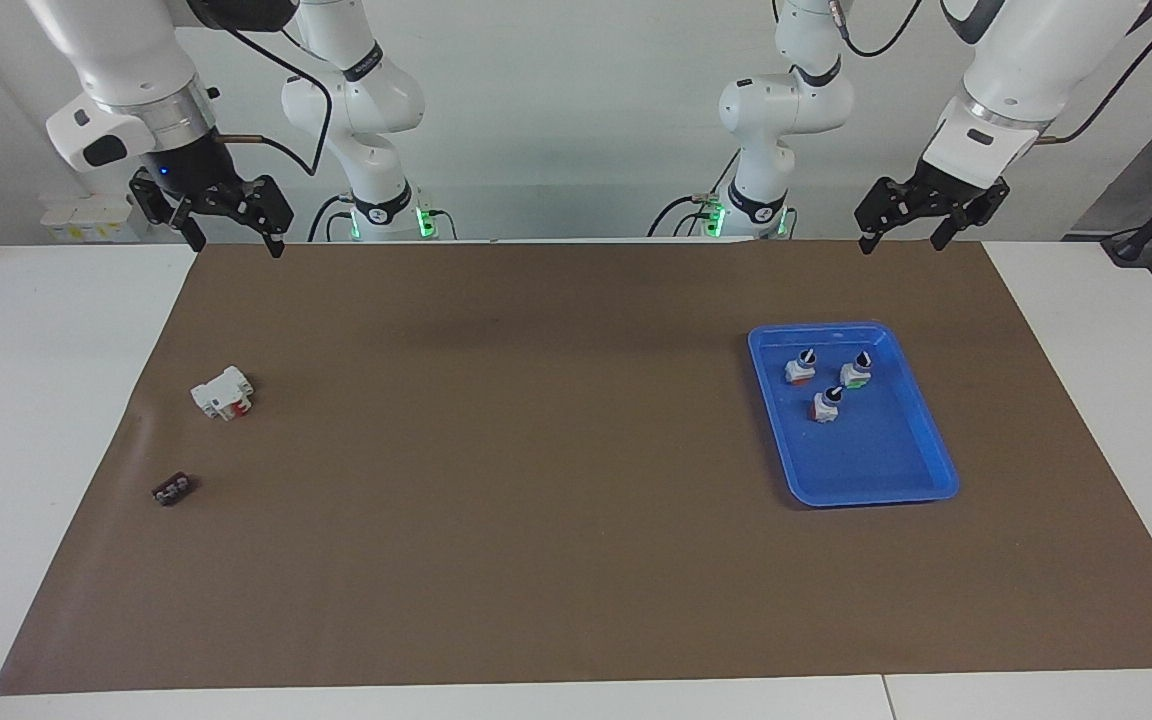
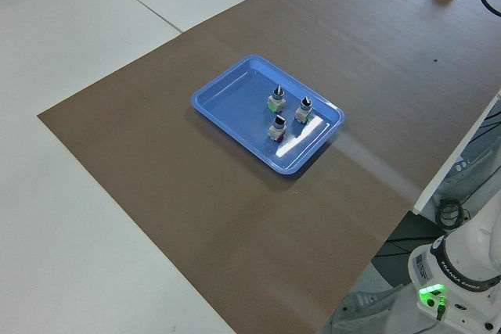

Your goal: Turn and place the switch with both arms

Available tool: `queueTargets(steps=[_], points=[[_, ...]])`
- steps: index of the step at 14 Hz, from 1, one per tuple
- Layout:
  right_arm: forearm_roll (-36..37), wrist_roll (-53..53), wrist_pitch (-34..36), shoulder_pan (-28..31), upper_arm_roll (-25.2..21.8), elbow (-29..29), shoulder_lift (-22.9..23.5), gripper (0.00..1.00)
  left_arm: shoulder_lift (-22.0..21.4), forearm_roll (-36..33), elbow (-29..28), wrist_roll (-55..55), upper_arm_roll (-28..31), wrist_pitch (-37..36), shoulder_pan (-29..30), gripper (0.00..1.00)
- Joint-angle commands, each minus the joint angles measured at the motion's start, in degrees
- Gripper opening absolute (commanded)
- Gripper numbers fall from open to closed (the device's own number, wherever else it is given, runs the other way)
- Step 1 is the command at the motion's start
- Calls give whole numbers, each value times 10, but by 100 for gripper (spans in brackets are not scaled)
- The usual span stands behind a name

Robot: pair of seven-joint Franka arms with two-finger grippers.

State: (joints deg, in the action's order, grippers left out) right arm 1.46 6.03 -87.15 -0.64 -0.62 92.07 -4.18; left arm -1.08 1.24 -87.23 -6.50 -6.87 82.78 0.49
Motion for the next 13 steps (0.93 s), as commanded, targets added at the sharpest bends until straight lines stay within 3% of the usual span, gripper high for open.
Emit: queueTargets(steps=[1,7,13], points=[[-6,-6,14,-1,5,-4,-7,100,-4,-10,-1,-1,-3,0,5,100],[-6,-8,30,-2,5,-8,-7,100,-6,-23,5,47,57,-6,-33,100],[-6,-5,23,-2,5,-4,-11,100,-9,-21,3,51,59,-14,-24,100]])
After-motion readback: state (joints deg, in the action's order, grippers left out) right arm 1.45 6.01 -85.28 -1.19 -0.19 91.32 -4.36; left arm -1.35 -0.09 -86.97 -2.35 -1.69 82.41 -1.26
